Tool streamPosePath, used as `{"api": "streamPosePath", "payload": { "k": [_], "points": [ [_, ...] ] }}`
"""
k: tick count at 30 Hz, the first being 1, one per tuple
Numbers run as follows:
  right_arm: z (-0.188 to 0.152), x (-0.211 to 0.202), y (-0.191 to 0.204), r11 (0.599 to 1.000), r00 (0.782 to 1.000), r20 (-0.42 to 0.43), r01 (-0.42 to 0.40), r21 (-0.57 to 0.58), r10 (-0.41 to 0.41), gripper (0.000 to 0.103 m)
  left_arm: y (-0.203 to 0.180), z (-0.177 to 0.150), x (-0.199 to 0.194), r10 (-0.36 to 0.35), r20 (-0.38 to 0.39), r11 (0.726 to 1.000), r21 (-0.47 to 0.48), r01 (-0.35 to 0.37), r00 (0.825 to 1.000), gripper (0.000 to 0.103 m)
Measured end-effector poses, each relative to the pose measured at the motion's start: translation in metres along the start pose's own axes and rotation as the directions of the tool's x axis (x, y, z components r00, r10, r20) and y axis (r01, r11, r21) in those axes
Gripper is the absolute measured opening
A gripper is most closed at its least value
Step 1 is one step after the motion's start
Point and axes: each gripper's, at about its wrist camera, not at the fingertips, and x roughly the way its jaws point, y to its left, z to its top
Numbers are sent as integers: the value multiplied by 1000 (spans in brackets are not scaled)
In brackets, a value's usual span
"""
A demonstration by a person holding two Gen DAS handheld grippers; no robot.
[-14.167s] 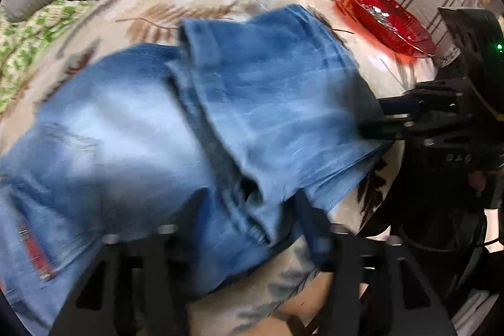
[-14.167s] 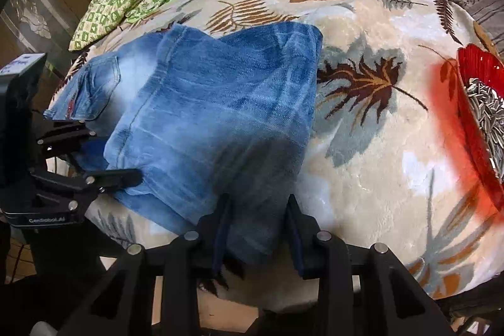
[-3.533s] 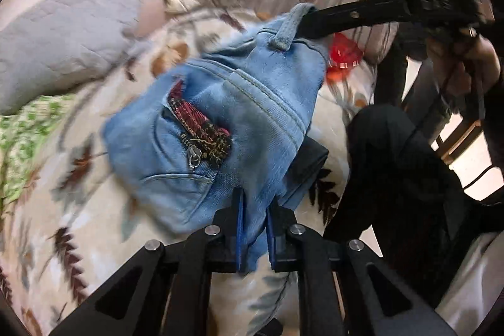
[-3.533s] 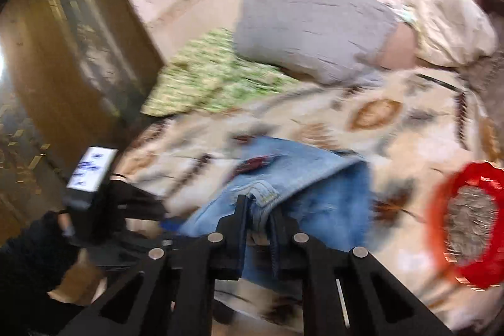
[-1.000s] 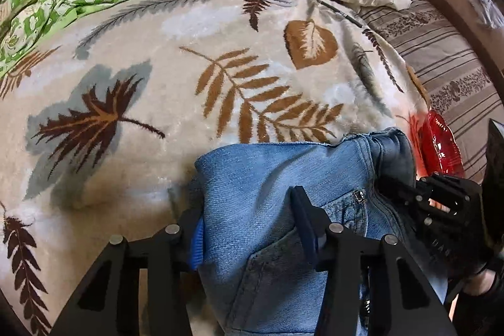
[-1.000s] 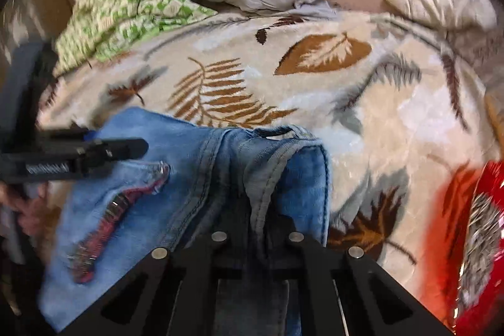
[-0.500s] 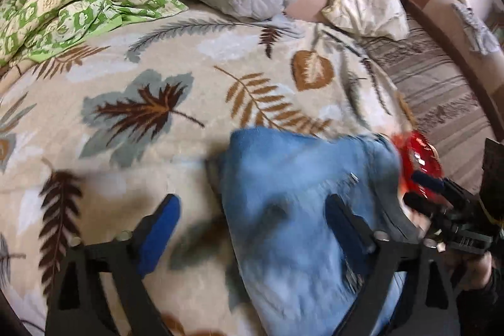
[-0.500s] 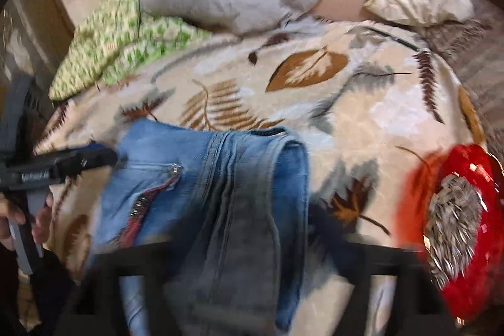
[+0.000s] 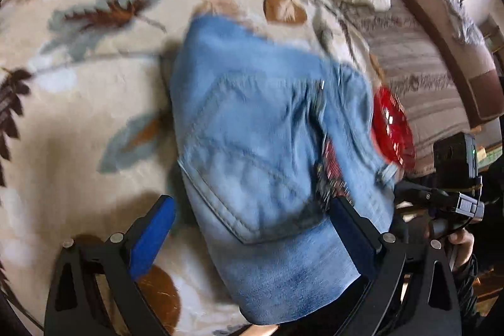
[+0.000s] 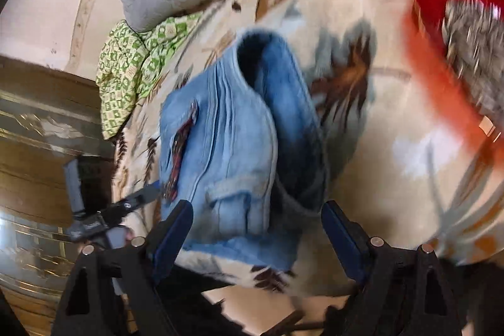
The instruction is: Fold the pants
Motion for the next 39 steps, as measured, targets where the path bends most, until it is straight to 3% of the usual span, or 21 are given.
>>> {"api": "streamPosePath", "payload": {
  "k": [4, 8, 13, 19, 23, 25, 28, 30, 31, 32, 35, 39],
  "points": [
    [-7, 17, -2, 1000, 999, -40, 17, 11, -16, 87, 3, -2, 6, 2, -6, 1000, 9, -2, 1000, 102],
    [-19, 35, 1, 999, 994, -104, -42, 30, 44, 86, 2, 5, -2, 23, 6, 1000, 10, -23, 1000, 102],
    [-3, 45, 5, 995, 996, -15, -87, 58, 88, 85, 4, 7, 10, 6, -12, 1000, -19, -6, 1000, 103],
    [7, 64, 15, 999, 999, -17, -36, 1, 36, 84, 5, 16, 16, 0, 15, 999, -35, 1, 1000, 103],
    [-2, 63, 17, 999, 999, 28, -15, -38, 16, 77, -3, 11, 18, 43, 54, 999, 1, -43, 998, 103],
    [-2, 60, 17, 999, 999, 40, -5, -48, 7, 72, -13, 6, 16, 36, 64, 997, 69, -41, 997, 66],
    [-7, 52, 27, 994, 997, 70, 24, -103, -17, 59, -26, 2, 3, 64, 96, 989, 129, -76, 993, 51],
    [-10, 46, 43, 988, 996, 91, 24, -155, -10, 50, -22, 1, -6, 51, 110, 991, 120, -64, 993, 43],
    [-11, 41, 55, 980, 994, 110, 23, -196, -2, 47, -20, 0, -11, 32, 117, 992, 114, -45, 993, 34],
    [-12, 36, 62, 976, 993, 121, 26, -218, 0, 47, -20, -1, -19, 4, 132, 994, 111, -19, 991, 32],
    [-9, 21, 85, 959, 987, 161, 22, -282, 24, 44, -36, 2, -54, 13, 239, 981, 184, -58, 971, 29],
    [8, 6, 118, 936, 970, 229, 9, -353, 77, 43, -32, 25, -96, 6, 335, 979, 190, -74, 942, 29]
  ]
}}
